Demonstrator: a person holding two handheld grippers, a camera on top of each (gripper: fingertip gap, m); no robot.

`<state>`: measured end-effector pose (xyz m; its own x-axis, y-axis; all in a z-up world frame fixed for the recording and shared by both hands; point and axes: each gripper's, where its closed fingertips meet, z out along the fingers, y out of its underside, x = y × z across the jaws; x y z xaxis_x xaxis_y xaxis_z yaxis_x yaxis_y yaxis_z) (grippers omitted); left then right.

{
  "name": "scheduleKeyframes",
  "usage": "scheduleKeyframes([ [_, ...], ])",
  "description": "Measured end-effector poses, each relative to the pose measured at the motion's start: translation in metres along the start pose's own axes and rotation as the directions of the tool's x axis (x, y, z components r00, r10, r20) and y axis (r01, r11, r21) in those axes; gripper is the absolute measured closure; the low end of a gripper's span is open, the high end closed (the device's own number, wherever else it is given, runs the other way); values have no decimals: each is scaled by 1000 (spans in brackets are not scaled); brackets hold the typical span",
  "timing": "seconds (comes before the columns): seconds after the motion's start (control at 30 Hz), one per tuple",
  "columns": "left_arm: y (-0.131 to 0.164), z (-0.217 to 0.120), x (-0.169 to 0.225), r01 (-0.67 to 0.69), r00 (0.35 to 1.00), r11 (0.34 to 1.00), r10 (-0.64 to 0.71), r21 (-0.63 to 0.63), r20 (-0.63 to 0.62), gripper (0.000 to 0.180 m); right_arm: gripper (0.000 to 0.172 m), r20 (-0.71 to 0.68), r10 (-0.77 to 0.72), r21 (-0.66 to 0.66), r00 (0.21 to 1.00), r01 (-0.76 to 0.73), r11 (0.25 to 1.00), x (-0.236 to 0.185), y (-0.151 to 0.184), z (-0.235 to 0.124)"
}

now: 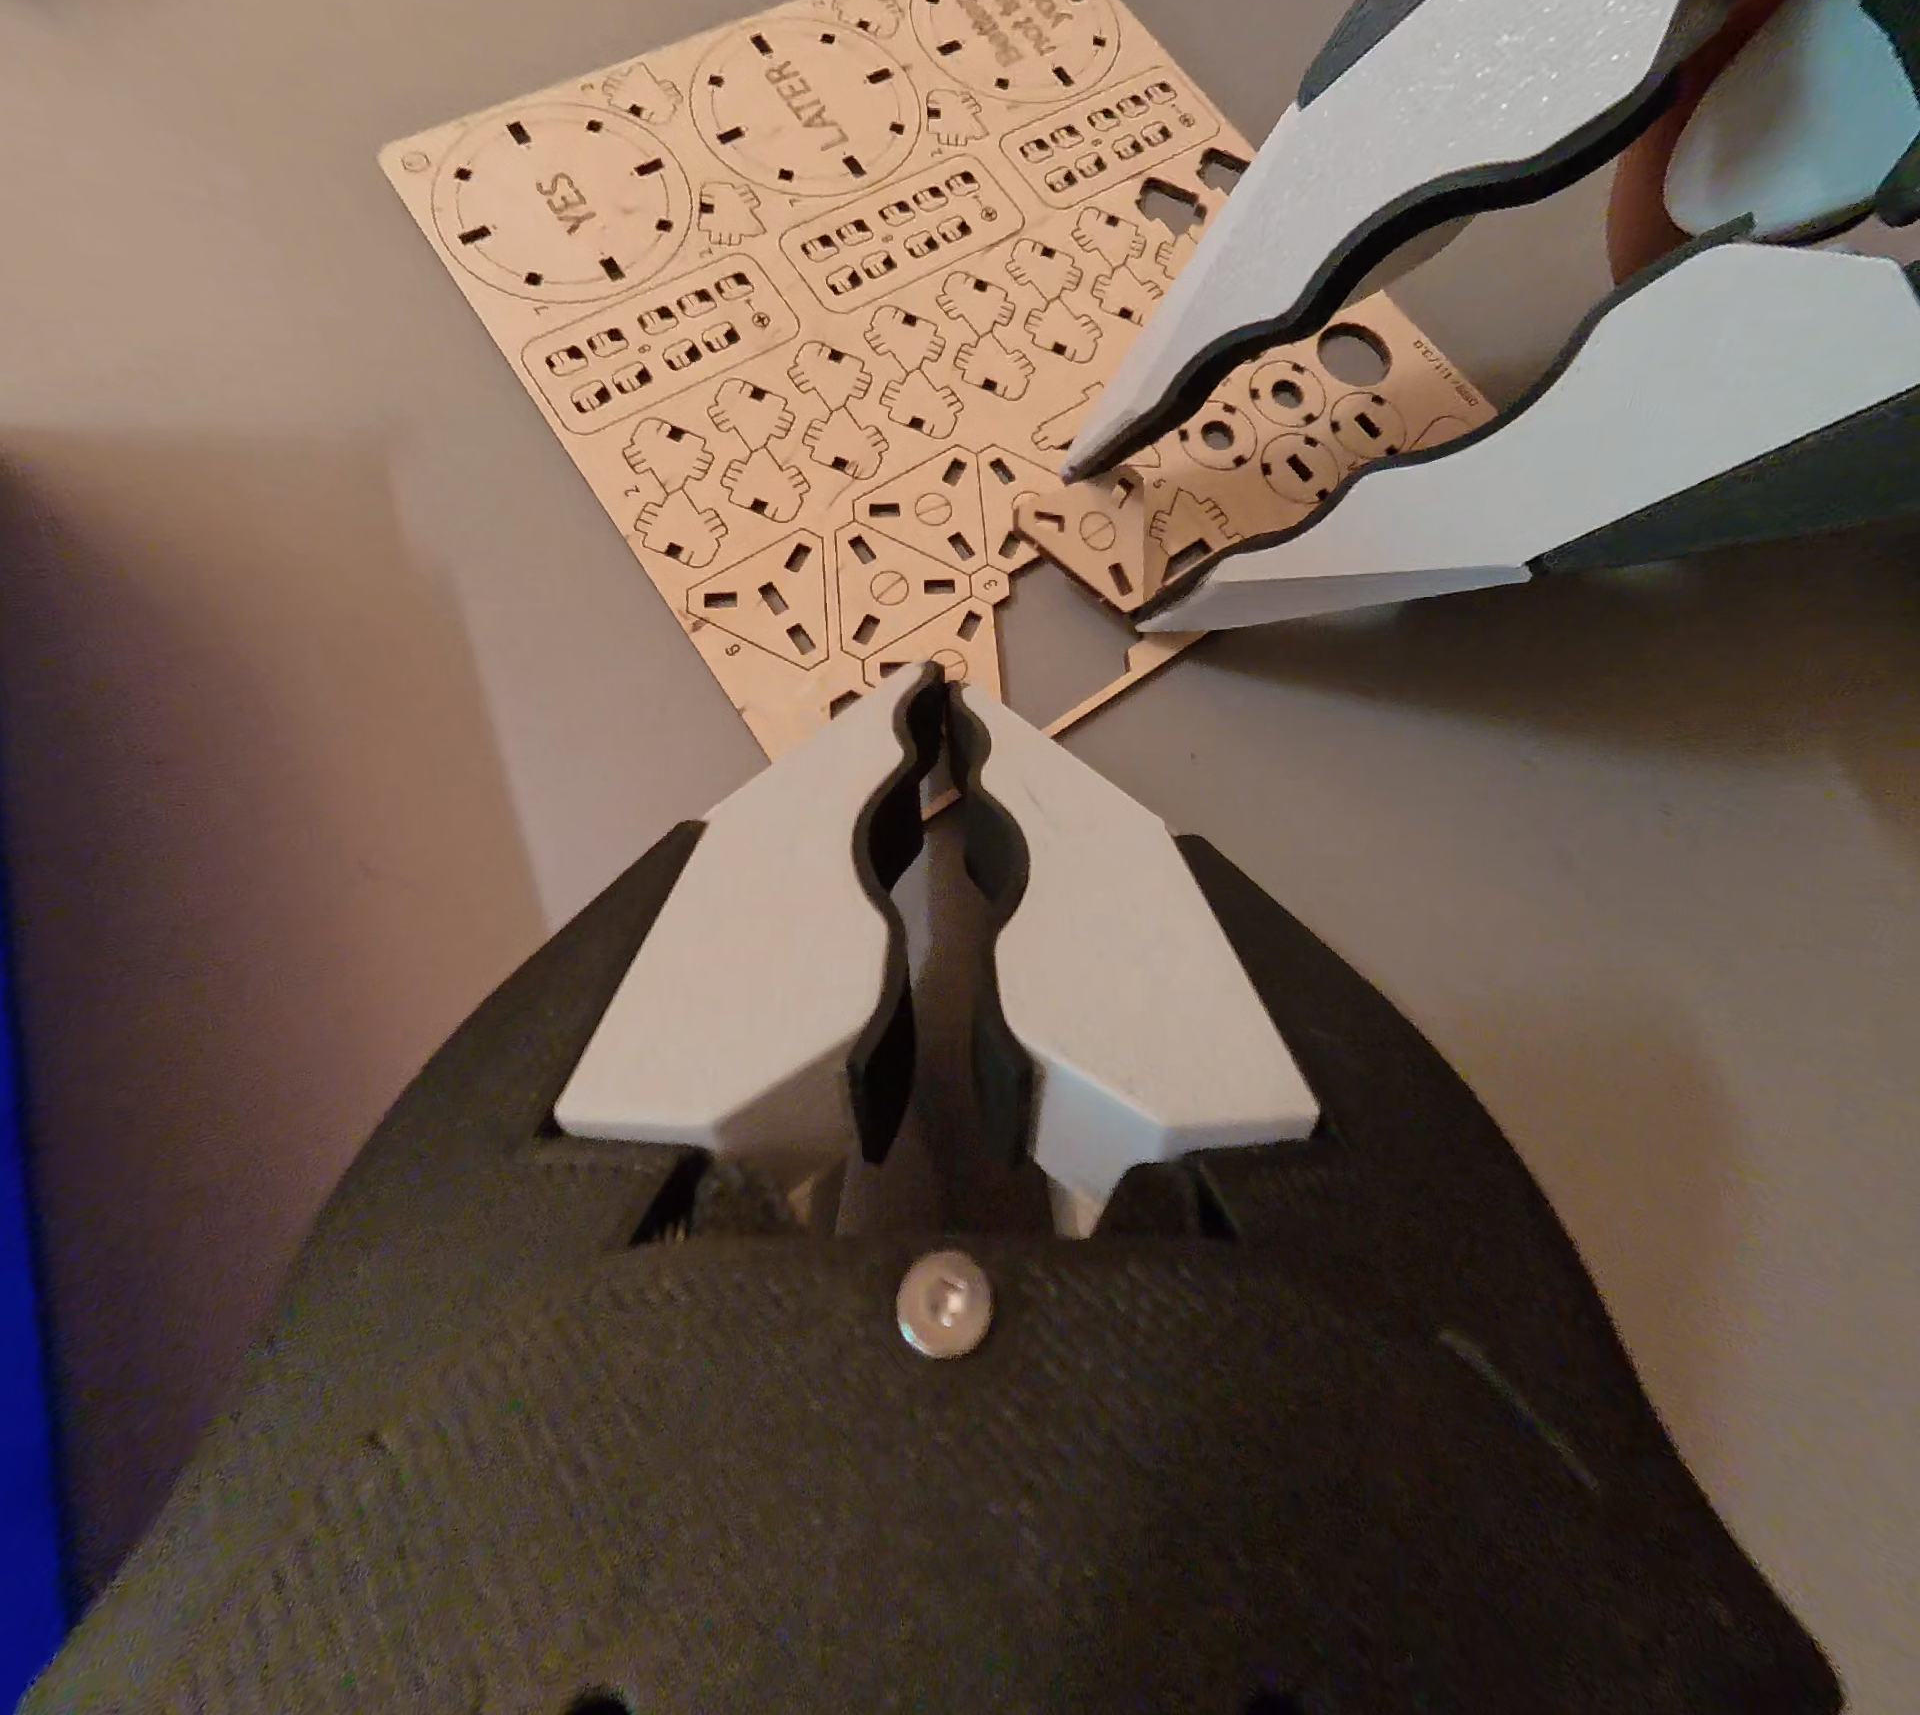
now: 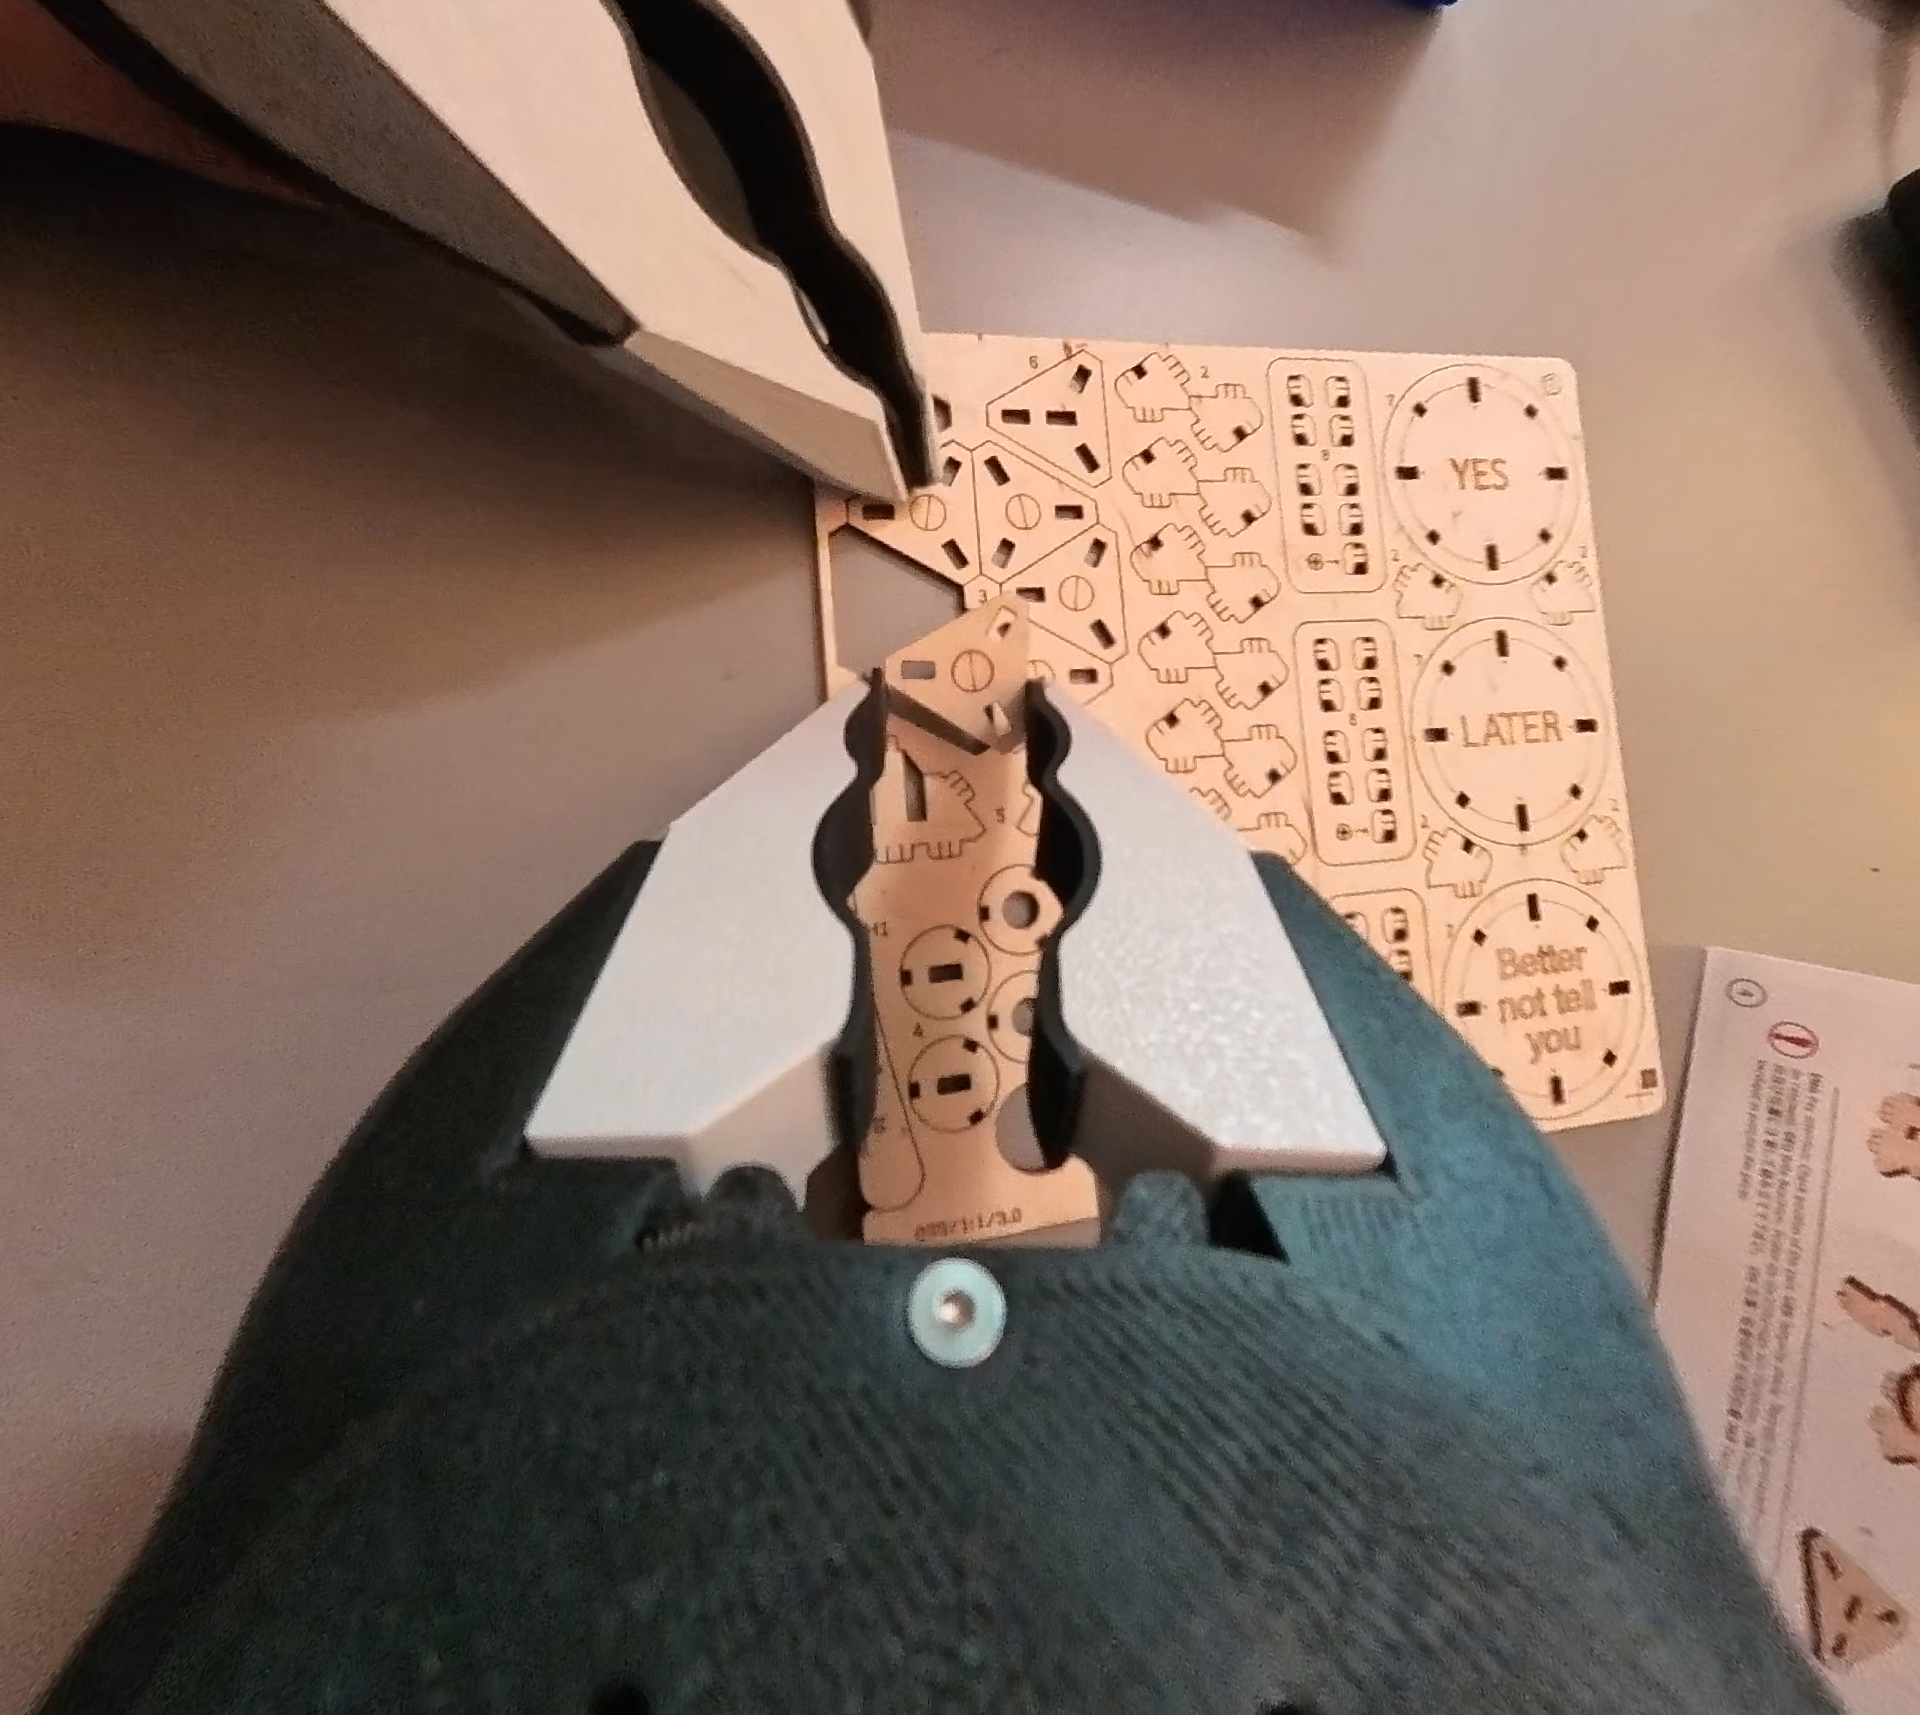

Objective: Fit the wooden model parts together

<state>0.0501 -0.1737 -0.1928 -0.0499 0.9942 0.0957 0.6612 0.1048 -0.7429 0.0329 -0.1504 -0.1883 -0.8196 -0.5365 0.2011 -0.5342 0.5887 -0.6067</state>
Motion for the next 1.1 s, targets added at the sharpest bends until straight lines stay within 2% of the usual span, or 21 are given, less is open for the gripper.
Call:
scheduleKeyframes([
  [0.37, 0, 0, 2, 0, 1000, 1000, 0, -1, -17, 180, 141, 5, 17, -14, 1000, -17, 1000, -1, 2, -3],
  [0.57, 0, 0, 3, -2, 1000, 1000, 2, -1, -20, 180, 137, 24, 36, 22, 999, -36, 999, -4, -4, 0],
  [0.9, 0, 0, 3, -5, 1000, 1000, 5, -2, -21, 180, 141, 58, 44, 6, 997, -44, 999, -11, -4, 6],
  [1.1, 0, 0, 4, -7, 1000, 1000, 7, -2, -23, 180, 139, 27, 46, 18, 999, -47, 999, -4, -4, 3],
])
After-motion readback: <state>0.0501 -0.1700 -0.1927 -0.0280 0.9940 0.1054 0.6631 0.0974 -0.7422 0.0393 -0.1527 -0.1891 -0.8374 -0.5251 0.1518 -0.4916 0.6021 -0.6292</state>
